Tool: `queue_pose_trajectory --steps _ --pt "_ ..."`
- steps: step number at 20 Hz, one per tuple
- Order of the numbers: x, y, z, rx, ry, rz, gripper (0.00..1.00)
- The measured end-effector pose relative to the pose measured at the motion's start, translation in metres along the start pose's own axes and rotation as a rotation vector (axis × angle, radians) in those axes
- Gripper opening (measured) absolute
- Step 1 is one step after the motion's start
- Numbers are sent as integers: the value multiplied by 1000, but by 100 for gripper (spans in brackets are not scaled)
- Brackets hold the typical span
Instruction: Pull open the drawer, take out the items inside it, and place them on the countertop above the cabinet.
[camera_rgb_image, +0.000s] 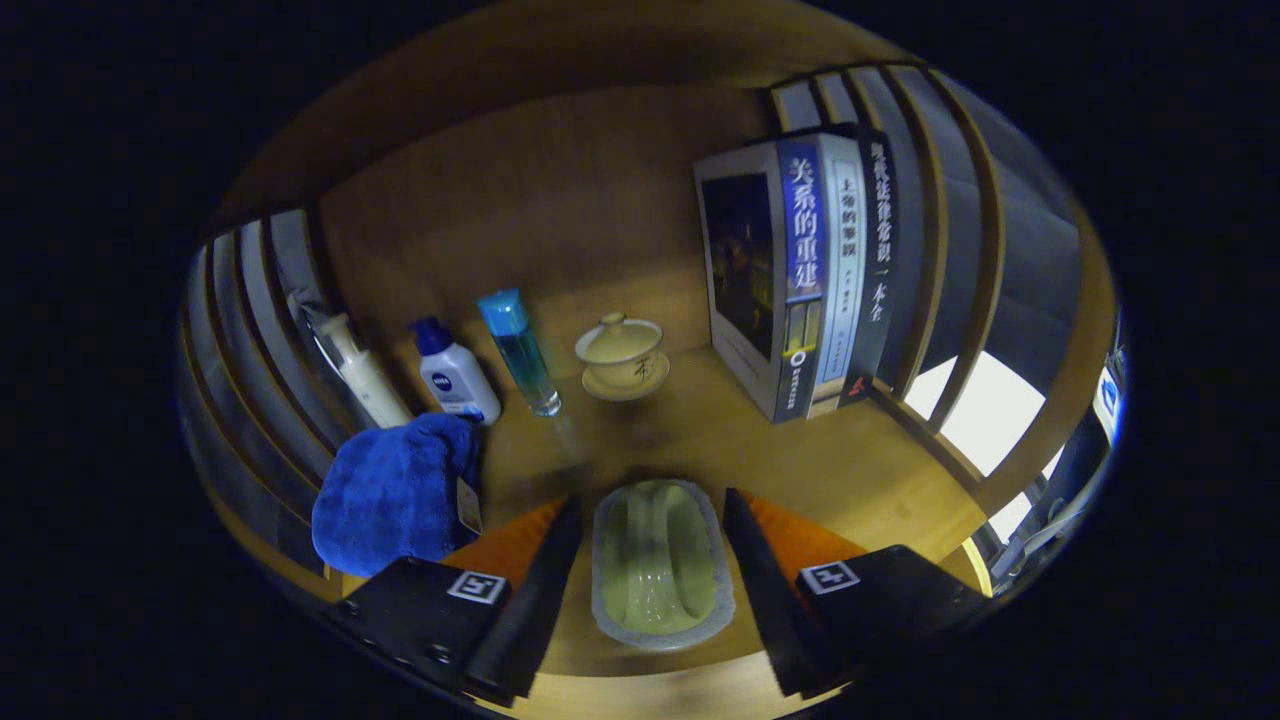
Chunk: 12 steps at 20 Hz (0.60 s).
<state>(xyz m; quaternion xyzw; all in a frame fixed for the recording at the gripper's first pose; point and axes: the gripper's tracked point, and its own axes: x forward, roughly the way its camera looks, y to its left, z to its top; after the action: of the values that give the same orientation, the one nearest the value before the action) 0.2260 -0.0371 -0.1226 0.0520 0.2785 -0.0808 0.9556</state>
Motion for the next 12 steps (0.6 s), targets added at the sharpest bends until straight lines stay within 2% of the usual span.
queue_pose_trajectory --steps 2,5,12 --pt "-14 1 6 -23 -75 8 100" --pt "-42 10 9 -35 -156 45 99" --pt "-113 11 4 -44 -271 48 99"
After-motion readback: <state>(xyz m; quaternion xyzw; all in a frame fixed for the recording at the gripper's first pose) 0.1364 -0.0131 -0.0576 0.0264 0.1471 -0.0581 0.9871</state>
